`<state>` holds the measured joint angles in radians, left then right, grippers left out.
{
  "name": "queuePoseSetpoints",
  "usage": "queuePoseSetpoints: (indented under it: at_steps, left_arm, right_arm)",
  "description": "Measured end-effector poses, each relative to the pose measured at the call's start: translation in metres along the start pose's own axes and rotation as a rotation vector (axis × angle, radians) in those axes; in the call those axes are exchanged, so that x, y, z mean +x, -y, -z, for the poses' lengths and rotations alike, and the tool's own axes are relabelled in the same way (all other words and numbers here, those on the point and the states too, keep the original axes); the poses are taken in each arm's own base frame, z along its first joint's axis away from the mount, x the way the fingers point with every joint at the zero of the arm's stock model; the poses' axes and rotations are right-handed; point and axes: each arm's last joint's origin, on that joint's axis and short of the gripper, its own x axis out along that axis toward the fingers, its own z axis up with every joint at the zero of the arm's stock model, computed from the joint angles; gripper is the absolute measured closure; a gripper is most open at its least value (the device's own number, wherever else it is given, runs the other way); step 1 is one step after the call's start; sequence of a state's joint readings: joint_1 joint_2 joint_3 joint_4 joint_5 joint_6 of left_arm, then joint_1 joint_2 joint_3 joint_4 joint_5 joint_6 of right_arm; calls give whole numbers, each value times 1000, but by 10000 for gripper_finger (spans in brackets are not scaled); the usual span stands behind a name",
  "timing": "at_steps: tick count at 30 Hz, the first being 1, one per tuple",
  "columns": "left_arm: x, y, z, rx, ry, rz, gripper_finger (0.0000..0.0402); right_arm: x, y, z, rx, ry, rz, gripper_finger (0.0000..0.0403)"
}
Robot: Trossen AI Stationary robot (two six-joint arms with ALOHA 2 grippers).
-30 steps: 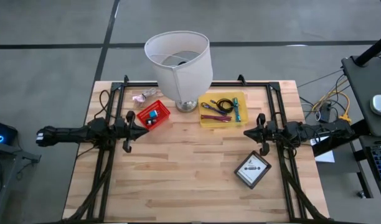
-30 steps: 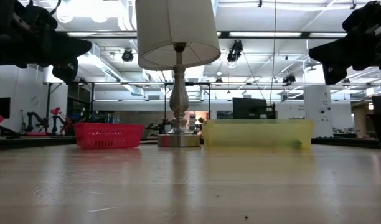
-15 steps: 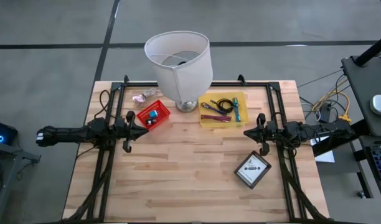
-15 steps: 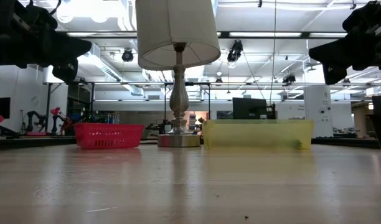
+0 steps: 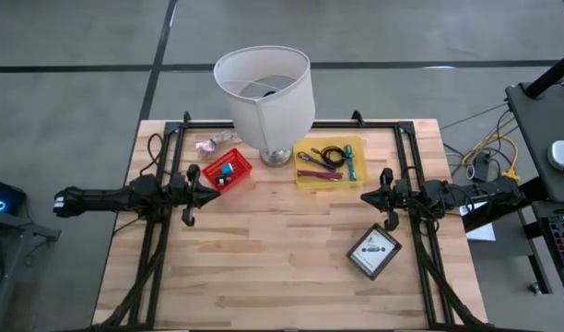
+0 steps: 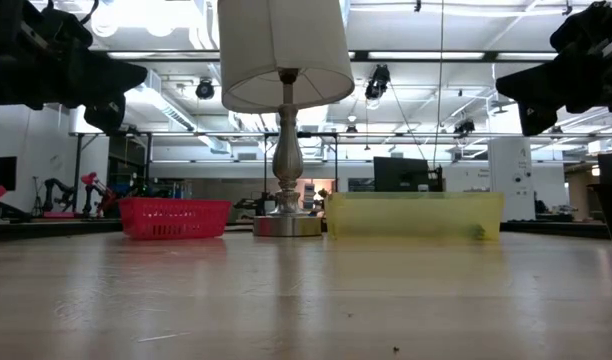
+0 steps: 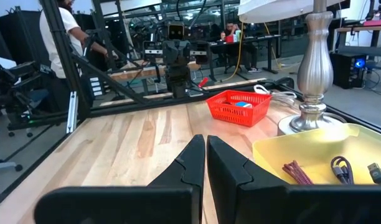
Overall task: Pick and place items into bin
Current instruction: Return to Home Position
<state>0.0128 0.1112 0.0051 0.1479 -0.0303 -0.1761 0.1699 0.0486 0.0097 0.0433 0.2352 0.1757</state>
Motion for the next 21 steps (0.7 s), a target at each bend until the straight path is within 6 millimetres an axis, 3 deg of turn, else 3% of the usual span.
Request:
queuePoseSetpoints:
  at_steps: [21]
  left_arm:
    - [1, 0, 1, 0, -12, -2, 402]
  right_arm:
    - [0, 0, 0, 0, 0, 0, 394]
